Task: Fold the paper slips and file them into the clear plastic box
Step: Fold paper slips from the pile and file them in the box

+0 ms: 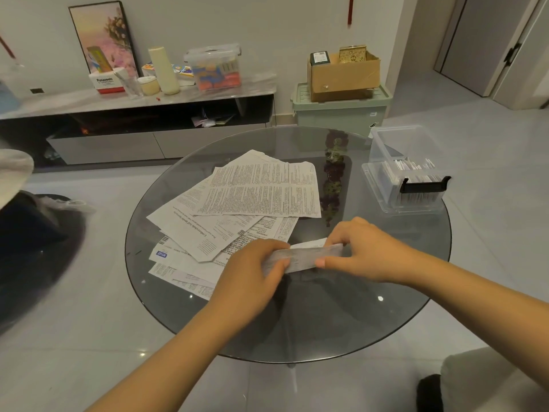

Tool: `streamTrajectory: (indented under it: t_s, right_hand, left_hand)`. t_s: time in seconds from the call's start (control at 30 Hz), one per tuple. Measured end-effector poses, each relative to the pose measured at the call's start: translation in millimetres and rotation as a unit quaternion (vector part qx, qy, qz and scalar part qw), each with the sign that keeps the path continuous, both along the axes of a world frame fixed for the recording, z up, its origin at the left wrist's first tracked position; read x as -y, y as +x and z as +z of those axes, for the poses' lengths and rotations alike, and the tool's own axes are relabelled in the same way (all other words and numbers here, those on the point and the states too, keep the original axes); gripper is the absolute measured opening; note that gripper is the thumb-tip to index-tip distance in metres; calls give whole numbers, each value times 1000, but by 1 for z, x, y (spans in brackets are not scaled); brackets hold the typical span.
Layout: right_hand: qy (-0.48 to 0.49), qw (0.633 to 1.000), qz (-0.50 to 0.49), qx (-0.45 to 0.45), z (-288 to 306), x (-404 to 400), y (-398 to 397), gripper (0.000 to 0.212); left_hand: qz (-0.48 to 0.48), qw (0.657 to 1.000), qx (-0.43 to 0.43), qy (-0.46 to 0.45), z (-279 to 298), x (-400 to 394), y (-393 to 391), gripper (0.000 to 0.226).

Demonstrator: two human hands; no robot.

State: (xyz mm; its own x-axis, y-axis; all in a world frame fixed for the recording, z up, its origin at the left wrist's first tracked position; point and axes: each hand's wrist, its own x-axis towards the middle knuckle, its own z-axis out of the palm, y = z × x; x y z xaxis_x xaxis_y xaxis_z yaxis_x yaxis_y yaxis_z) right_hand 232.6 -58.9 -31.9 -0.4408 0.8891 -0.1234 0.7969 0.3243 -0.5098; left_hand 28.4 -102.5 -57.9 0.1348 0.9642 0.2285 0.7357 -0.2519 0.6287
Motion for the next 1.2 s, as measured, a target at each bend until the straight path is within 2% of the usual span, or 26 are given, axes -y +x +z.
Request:
streamTrajectory:
  t_s: [0.1, 0.2, 0.27, 0.33, 0.43, 0.57, 0.67, 0.87, 1.2]
  right_hand:
    - [36, 999, -35, 9, -7, -5, -5, 33]
    - [85, 992, -52, 84, -11, -8, -9, 35]
    - [99, 989, -68, 85, -11, -9, -9, 30]
    - [89, 993, -72, 39, -10, -8, -8, 33]
    - [67, 997, -43, 5, -10, -6, -7, 55]
    - [82, 995, 2, 56, -8, -5, -4, 44]
    - [84, 994, 12, 69, -5, -2, -3, 43]
    - [64, 994, 24, 88, 2, 12, 3, 44]
    - [9, 998, 55, 29, -2, 35, 11, 42]
  left_hand:
    - [5, 1000, -25, -6, -3, -4, -1, 37]
    - [3, 999, -45, -20, -6, -8, -2, 41]
    - [2, 998, -51, -22, -6, -9, -2, 41]
    - [3, 998, -62, -9, -6, -9, -1, 39]
    - [16, 995, -94, 18, -7, -9, -1, 35]
    - [4, 989, -137, 61, -7, -9, 2, 17]
    - [-12, 985, -161, 66, -7, -7, 6, 12]
    - [-50, 984, -165, 53, -1, -2, 11, 22]
    - [-150, 968, -194, -50, 7, 4, 14, 64]
